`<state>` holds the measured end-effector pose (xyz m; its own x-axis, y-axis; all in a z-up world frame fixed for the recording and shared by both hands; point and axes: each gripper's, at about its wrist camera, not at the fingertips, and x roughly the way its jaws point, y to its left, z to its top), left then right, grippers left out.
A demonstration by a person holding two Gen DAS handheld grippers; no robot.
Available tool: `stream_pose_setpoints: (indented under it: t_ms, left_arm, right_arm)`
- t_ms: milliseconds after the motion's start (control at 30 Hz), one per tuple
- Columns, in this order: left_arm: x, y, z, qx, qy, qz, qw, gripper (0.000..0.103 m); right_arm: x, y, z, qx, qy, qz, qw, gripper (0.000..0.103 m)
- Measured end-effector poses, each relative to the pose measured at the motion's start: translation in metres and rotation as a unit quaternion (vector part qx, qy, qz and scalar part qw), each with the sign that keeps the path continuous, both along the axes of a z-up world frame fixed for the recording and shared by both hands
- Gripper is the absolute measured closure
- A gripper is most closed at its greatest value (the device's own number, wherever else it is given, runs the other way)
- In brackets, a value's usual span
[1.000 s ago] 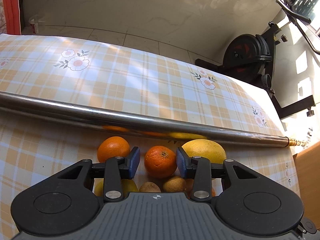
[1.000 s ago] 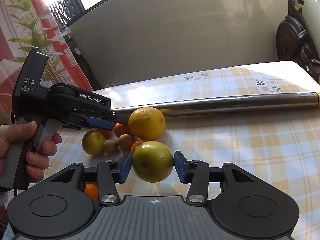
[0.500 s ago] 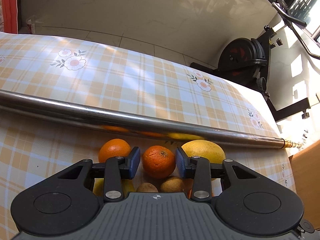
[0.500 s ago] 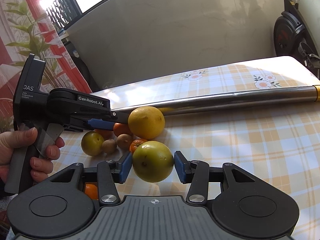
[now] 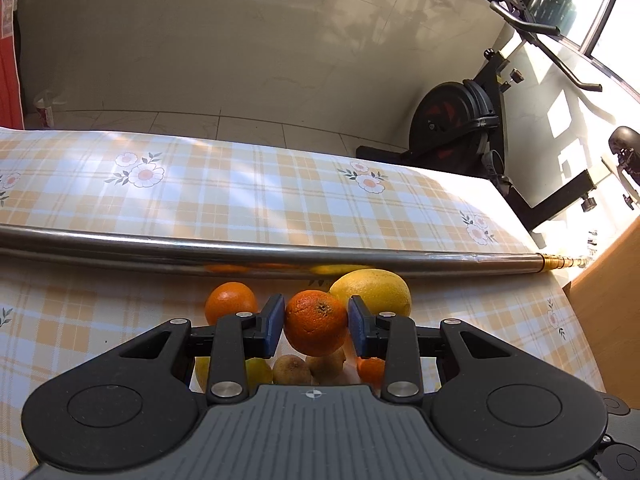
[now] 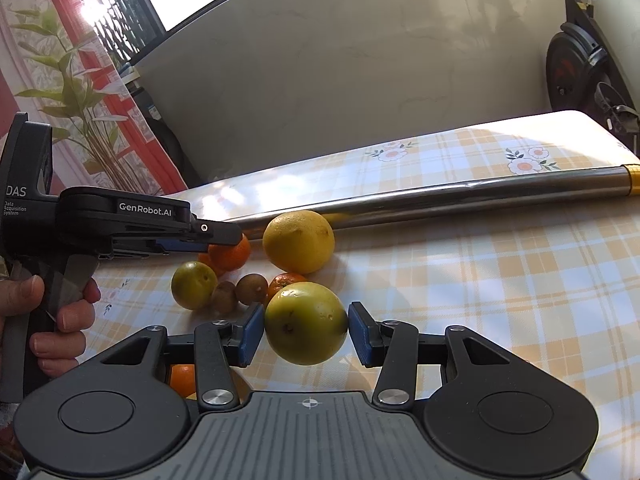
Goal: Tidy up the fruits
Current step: 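Grasp a tangerine with the left gripper while the right gripper holds the apple, then carry apple and tangerine over the white plate, then open the right gripper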
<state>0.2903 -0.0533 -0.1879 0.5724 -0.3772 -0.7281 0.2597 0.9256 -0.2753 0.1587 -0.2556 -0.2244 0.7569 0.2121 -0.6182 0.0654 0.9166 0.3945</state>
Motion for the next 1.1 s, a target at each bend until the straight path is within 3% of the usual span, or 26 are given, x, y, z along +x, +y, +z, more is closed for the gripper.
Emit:
stream_pose_setpoints:
  t_ms: [533, 800, 1100]
  left_arm:
    - [-0.118, 0.024, 0.052, -0.008, -0.063, 0.015, 0.9979, 0.066]
    - [-0.165, 0.037, 0.053, -0.019, -0.065, 0.025, 0.9974, 0.066]
    - [-0.185, 0.053, 0.045, -0.032, -0.056, 0.039, 0.9972, 0.066]
  right_arm:
    - [-0.039, 0.036, 0.036, -0.017, -0.019, 0.018, 0.999, 0.061]
    - [-0.065, 0.060, 0.045, -0.020, -0.023, 0.036, 0.999, 0.061]
    - [-0.086, 0.081, 0.053, -0.038, -0.022, 0.054, 0.998, 0.061]
